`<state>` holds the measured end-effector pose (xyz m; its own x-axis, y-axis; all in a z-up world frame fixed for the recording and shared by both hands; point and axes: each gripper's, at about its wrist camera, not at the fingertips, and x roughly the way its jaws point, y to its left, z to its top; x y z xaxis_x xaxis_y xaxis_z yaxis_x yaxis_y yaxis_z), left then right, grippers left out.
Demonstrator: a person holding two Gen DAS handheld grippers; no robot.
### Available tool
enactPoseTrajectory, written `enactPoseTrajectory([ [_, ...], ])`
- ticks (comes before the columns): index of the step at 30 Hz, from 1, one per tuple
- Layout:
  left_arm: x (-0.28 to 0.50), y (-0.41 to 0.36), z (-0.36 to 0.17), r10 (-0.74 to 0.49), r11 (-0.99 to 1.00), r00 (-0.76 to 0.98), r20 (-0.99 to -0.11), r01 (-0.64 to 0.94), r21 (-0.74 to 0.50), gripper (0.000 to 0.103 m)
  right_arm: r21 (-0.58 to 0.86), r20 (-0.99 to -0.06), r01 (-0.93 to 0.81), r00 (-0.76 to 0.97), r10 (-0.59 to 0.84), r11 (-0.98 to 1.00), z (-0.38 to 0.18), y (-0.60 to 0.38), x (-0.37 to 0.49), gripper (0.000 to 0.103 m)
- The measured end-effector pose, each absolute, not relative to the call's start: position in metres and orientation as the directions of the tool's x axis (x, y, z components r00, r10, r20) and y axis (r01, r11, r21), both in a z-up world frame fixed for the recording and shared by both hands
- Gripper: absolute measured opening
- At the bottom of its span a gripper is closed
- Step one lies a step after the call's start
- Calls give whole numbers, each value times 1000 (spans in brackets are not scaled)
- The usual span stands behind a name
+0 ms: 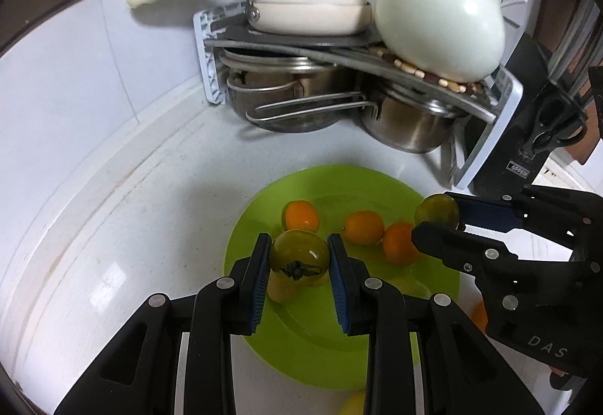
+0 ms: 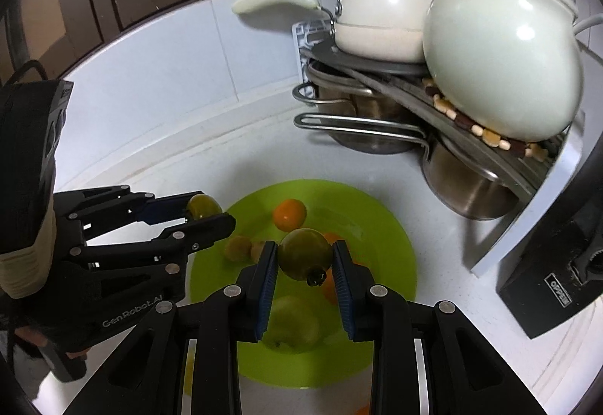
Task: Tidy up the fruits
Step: 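Carry both green fruits onto the green plate and open both tools, then pull both open tools back toward the yellow pear and the last orange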
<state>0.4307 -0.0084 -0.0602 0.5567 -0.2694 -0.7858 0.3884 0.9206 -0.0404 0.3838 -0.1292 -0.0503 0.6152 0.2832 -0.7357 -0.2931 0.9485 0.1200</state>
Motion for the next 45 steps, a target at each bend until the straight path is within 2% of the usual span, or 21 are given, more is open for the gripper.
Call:
enactPoseTrajectory([
  [11, 443, -17, -75, -261, 918, 531, -806, 394, -38, 30, 138, -757, -276, 591, 281, 951, -63, -133, 396, 30],
  [15, 441, -15, -70, -264, 920, 543, -797, 389, -40, 38, 147, -752, -277, 592, 290, 949, -61, -133, 394, 31],
  [32, 389, 4, -18, -260, 942, 652, -712, 333, -39, 51, 126, -693, -279, 662, 286, 952, -30, -138, 356, 31],
  [39, 359, 7, 0, -255, 948, 692, -675, 317, -32, 58, 102, -651, -285, 705, 281, 953, -10, -142, 325, 38],
  [45, 335, 14, 9, -249, 953, 709, -660, 301, -37, 64, 86, -626, -262, 736, 257, 961, 2, -146, 306, 52],
])
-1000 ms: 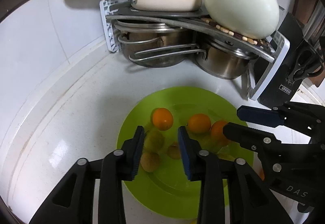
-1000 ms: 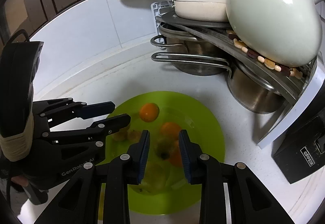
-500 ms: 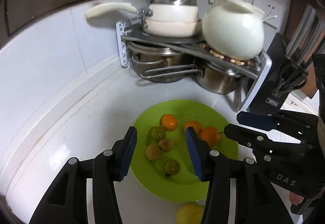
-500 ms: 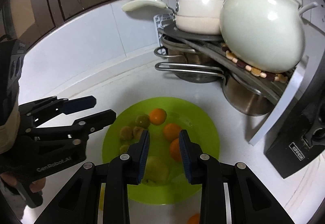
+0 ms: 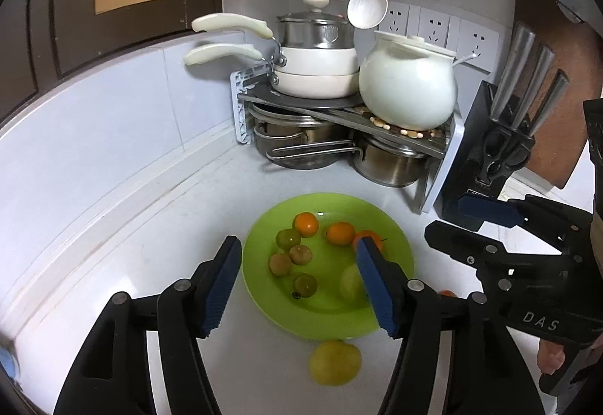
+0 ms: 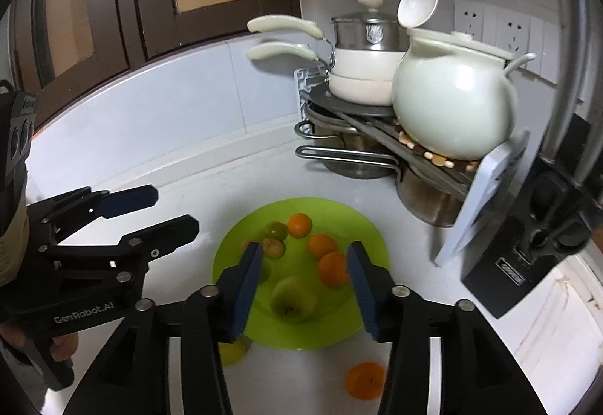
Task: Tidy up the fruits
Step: 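Pull both open tools back toward the yellow pear and the last orange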
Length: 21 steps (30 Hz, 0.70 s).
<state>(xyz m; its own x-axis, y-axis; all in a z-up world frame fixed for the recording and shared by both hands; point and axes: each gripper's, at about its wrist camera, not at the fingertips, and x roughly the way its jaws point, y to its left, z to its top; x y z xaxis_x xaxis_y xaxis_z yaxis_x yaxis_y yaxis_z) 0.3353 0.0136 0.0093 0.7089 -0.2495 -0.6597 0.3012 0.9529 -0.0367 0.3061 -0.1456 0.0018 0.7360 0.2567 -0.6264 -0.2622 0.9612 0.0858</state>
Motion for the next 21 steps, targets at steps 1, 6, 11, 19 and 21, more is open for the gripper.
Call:
enactPoseTrajectory([
  [1, 330, 15, 11, -249, 954, 713, -656, 299, -38, 65, 87, -623, -257, 740, 254, 962, 3, -147, 303, 55],
  [6, 310, 15, 14, -246, 957, 722, -647, 289, -41, 72, 95, -608, -229, 757, 238, 969, 8, -153, 289, 63],
  [11, 294, 16, 12, -234, 961, 735, -636, 272, -40, 83, 92, -608, -206, 763, 219, 974, 6, -160, 274, 67],
  [19, 275, 17, -7, -216, 969, 735, -643, 245, -46, 92, 74, -629, -178, 755, 184, 981, -8, -169, 257, 69],
  [21, 271, 15, -13, -203, 970, 736, -646, 243, -28, 92, 67, -638, -172, 750, 175, 983, -13, -171, 254, 69],
])
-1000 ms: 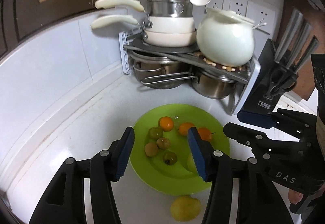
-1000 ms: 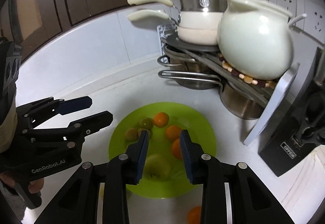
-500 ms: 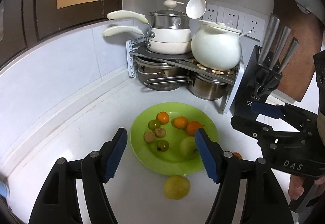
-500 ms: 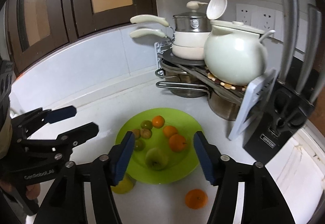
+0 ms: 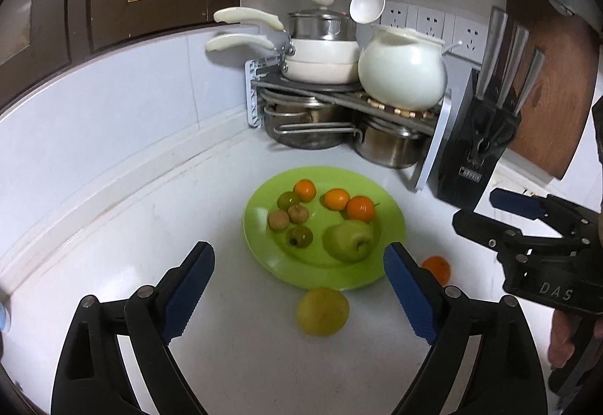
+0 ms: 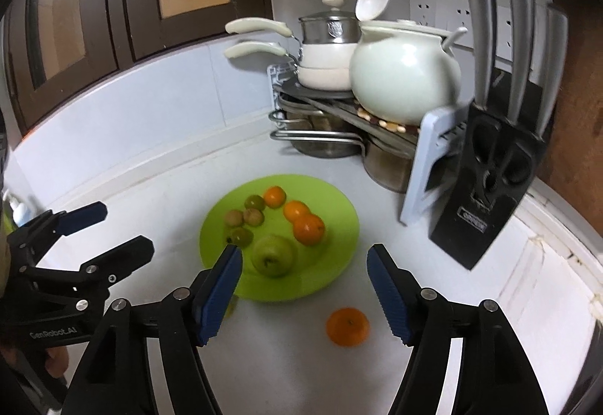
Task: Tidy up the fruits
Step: 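Pull both open tools back toward the yellow pear and the last orange, then grasp the large yellow pear with the left tool while the right tool grasps the orange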
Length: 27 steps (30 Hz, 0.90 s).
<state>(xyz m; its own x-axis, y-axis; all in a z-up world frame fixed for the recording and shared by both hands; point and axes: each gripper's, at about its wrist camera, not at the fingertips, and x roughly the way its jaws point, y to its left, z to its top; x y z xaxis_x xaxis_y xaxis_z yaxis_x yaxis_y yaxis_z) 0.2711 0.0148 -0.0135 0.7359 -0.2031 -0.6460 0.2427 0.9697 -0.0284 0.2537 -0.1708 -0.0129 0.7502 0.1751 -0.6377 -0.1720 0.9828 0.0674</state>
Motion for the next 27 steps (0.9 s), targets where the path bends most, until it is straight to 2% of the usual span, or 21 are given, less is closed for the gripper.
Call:
enactPoseTrajectory([
  [10, 261, 4, -47, -155, 965, 708, -689, 259, 49, 93, 74, -706, -123, 694, 140, 990, -50, -184, 250, 69],
  [22, 275, -2, -96, -123, 962, 620, -775, 265, 60, 92, 91, -798, -85, 590, 124, 992, -97, -193, 267, 69],
  [27, 287, -5, -109, -134, 962, 579, -804, 271, 35, 86, 103, -818, -80, 560, 130, 991, -112, -195, 277, 69],
])
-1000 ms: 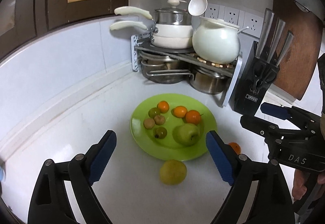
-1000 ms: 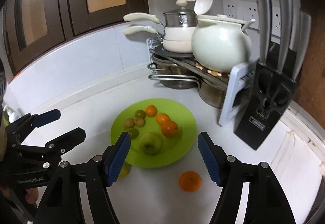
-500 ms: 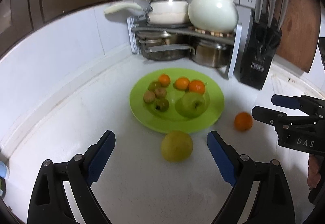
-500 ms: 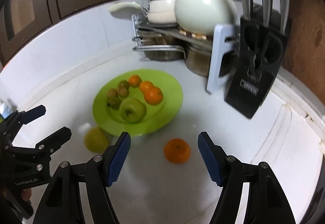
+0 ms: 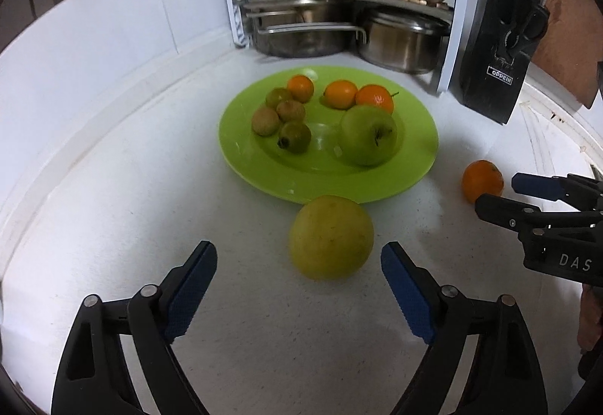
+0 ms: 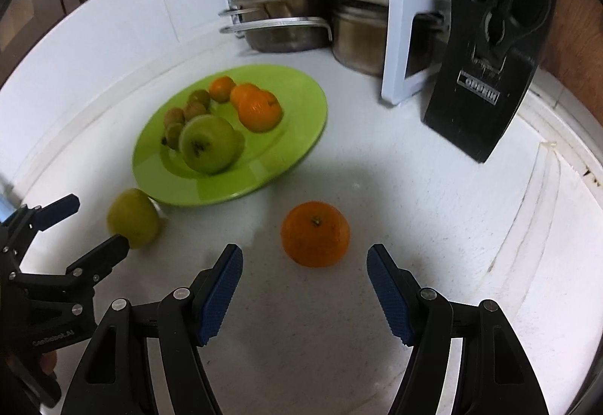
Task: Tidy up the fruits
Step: 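Grasp the large yellow pear with the left tool while the right tool grasps the orange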
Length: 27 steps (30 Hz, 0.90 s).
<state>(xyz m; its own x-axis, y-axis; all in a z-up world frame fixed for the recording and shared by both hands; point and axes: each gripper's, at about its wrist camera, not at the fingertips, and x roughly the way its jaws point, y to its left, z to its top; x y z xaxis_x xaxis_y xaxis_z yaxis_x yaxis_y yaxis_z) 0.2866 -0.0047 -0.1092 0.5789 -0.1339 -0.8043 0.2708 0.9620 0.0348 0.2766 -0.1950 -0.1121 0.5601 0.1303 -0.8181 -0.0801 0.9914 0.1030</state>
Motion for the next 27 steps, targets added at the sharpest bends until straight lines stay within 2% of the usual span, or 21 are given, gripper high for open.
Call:
enactPoseTrajectory([
  [2, 291, -6, -113, -144, 962, 567, -811, 273, 21, 83, 102, -820, -75, 558, 127, 992, -115, -196, 280, 68],
  [7, 299, -10, -118, -176, 959, 539, -824, 284, -19, 69, 117, -833, -71, 536, 137, 991, -124, -197, 289, 56],
  [9, 299, -13, -117, -182, 956, 538, -823, 294, -19, 61, 123, -835, -70, 532, 142, 990, -125, -198, 290, 53],
  [13, 300, -19, -117, -195, 948, 534, -823, 318, -18, 51, 126, -834, -71, 532, 145, 989, -127, -199, 292, 47],
  [16, 302, -21, -117, -192, 947, 534, -823, 321, -13, 50, 133, -833, -69, 532, 149, 989, -128, -200, 293, 44],
  [27, 299, -20, -115, -203, 942, 544, -814, 336, -10, 50, 119, -822, -86, 551, 147, 989, -125, -195, 291, 43],
])
